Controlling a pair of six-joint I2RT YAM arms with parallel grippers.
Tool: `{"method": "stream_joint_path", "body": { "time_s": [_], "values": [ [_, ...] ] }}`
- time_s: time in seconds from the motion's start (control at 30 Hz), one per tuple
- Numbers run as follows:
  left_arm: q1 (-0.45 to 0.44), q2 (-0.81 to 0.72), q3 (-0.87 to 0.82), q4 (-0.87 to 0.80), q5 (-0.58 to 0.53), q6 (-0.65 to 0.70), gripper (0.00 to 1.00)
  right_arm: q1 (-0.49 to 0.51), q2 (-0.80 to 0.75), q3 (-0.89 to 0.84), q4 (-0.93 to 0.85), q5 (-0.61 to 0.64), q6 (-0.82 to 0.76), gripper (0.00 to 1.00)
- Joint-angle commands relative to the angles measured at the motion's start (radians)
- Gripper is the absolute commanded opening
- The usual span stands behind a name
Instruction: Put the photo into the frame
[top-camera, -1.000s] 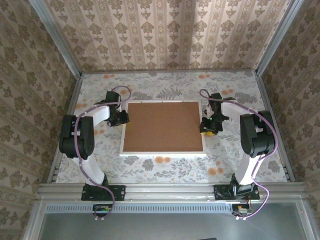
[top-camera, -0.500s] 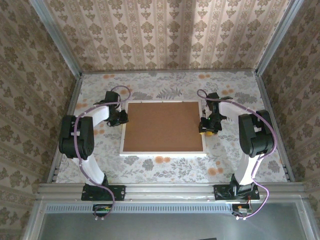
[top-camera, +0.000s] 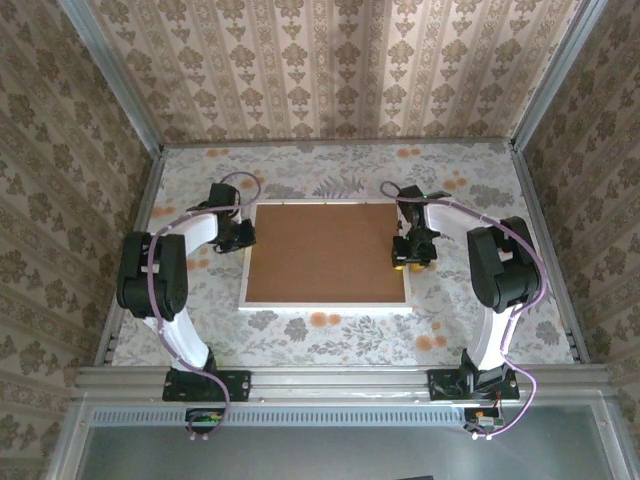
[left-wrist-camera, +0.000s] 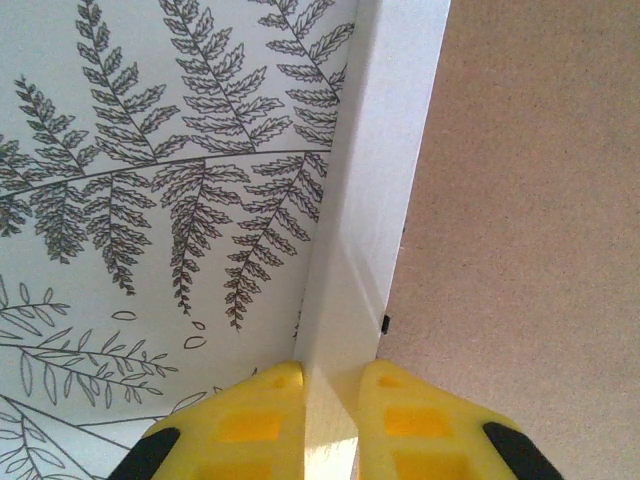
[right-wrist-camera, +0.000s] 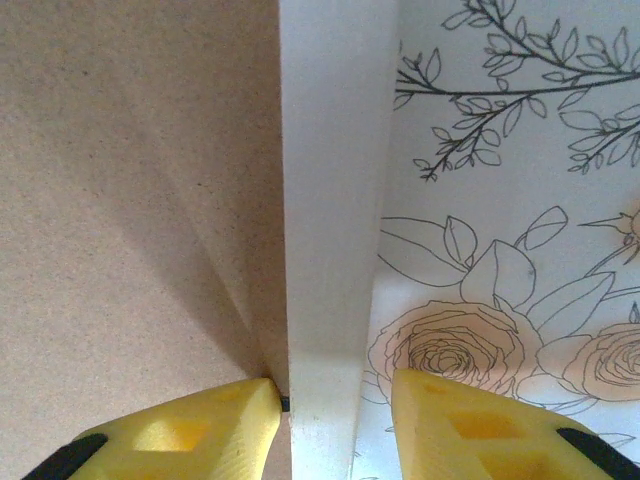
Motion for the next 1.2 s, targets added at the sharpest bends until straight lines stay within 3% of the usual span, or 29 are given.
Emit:
{"method": "stream_joint_path", "body": {
  "time_s": [0.0,0.23,0.37,0.57,0.77,1.17],
  "values": [
    [-0.028,0.010,-0.027,-0.026,0.084,-0.034,0.00,0.050,0.042,0.024,0.046,-0.015,0.010,0.40],
    [-0.010,-0.014,-0.033,-0.035,0.046,-0.037,0.00,-0.075,-0.113,0.023,0.057,-0.090,-0.003,0.42],
    [-0.006,-0.022,-0.037,-0.034,0.045,-0.037,0.00,-0.117,-0.086,0.044,0.106,-0.147,0.017,0.43],
    [-0.002,-0.042,-0.044,-0.030,0.044,-0.039,0.01,-0.119,0.012,0.123,0.087,-0.027,-0.017,0.44],
    [0.009,-0.066,-0.013,-0.039,0.043,-0.045,0.27,-0.120,0.094,0.153,0.096,-0.057,-0.028,0.38],
    [0.022,-0.075,0.027,-0.047,0.035,-0.051,0.45,-0.120,0.119,0.173,0.068,-0.027,-0.063,0.23]
  ]
}}
